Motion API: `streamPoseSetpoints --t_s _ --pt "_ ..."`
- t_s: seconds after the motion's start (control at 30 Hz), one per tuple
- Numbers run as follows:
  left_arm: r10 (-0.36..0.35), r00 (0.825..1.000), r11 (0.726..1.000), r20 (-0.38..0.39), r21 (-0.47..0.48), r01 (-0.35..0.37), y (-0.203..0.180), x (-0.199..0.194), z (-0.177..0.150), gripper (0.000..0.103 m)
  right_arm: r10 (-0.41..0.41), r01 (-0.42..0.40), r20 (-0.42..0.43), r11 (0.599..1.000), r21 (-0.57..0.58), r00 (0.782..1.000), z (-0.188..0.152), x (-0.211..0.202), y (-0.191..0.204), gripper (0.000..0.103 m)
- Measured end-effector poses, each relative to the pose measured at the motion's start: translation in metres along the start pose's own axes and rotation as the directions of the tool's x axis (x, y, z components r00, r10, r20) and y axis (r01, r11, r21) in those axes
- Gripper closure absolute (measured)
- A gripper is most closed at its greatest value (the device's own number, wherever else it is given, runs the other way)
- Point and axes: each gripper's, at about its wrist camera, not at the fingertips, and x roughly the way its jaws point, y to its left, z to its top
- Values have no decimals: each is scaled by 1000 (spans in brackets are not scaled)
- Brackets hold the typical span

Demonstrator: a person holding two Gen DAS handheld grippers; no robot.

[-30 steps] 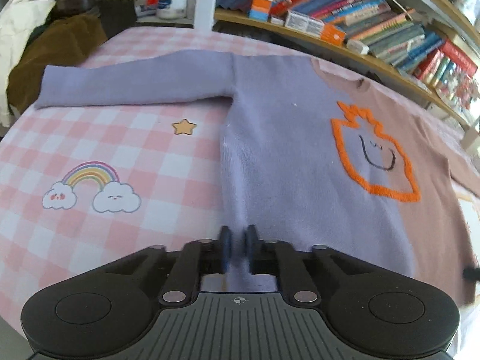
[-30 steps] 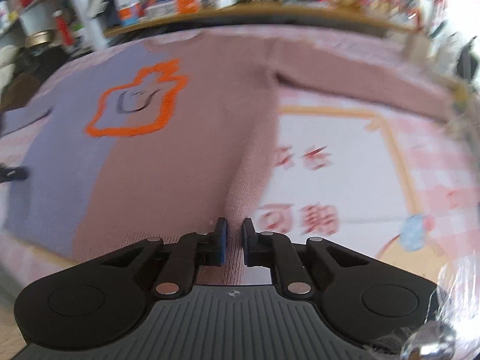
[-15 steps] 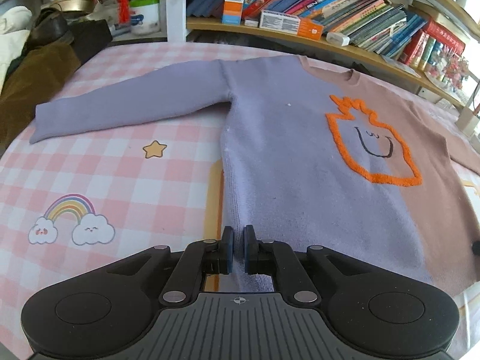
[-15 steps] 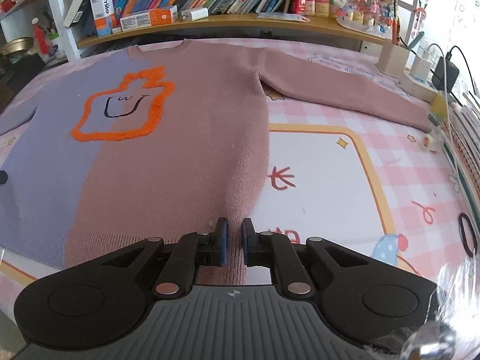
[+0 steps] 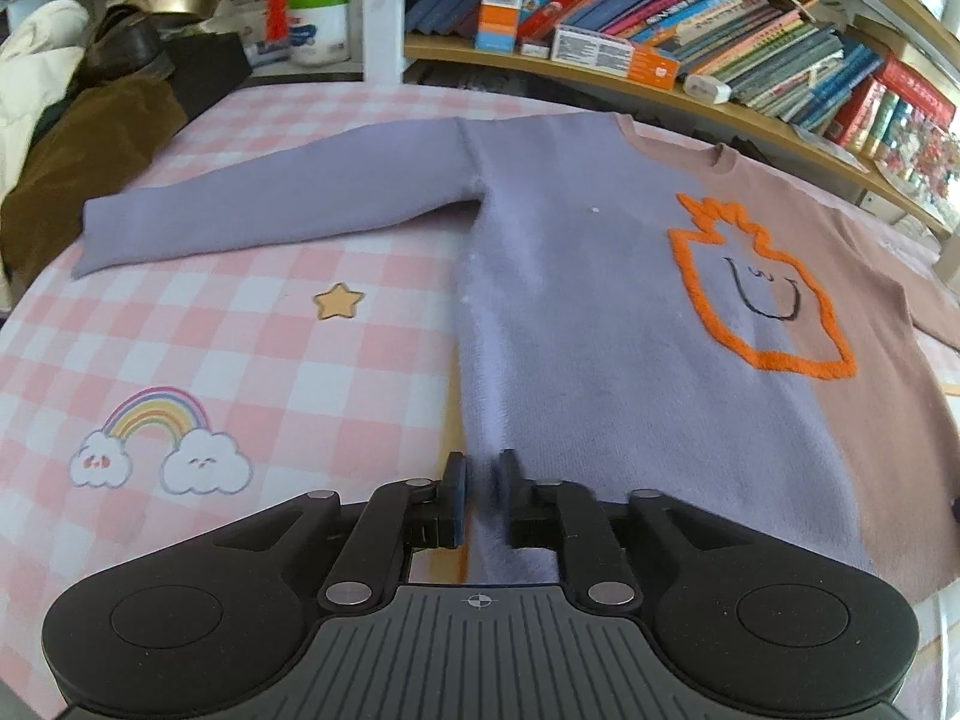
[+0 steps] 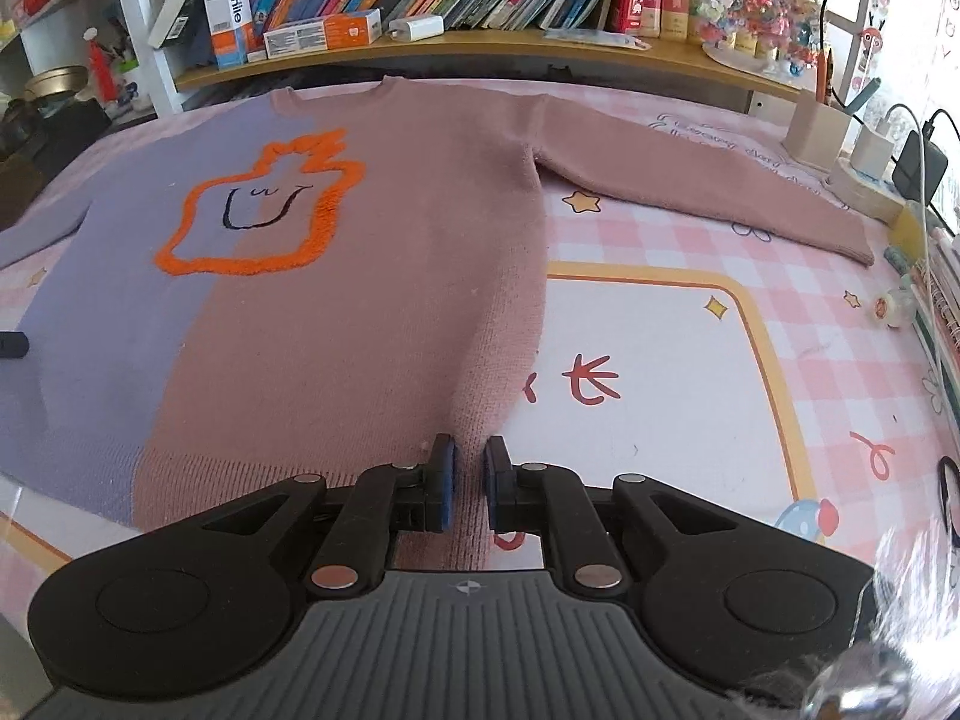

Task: Fold clothes
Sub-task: 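Pinch the sweater hem with both grippers and pull it taut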

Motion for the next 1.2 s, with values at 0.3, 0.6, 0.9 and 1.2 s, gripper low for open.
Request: streamPoseSetpoints --t_s 0.3,0.6,0.9,1.2 --pt "-20 1000 996 -4 -85 19 11 -7 -11 72 36 -35 -21 999 31 999 -8 -8 -6 78" --pt "-32 994 999 108 3 32 -19 -37 -3 99 59 -59 18 998 24 998 -6 -21 1 93" --pt "45 999 998 14 36 -46 -21 -12 -16 98 40 -40 -5 999 22 999 -12 -15 3 93" --pt "78 997 997 3 25 -78 -19 -15 -20 83 20 -20 -7 1000 22 1000 -10 -17 3 91"
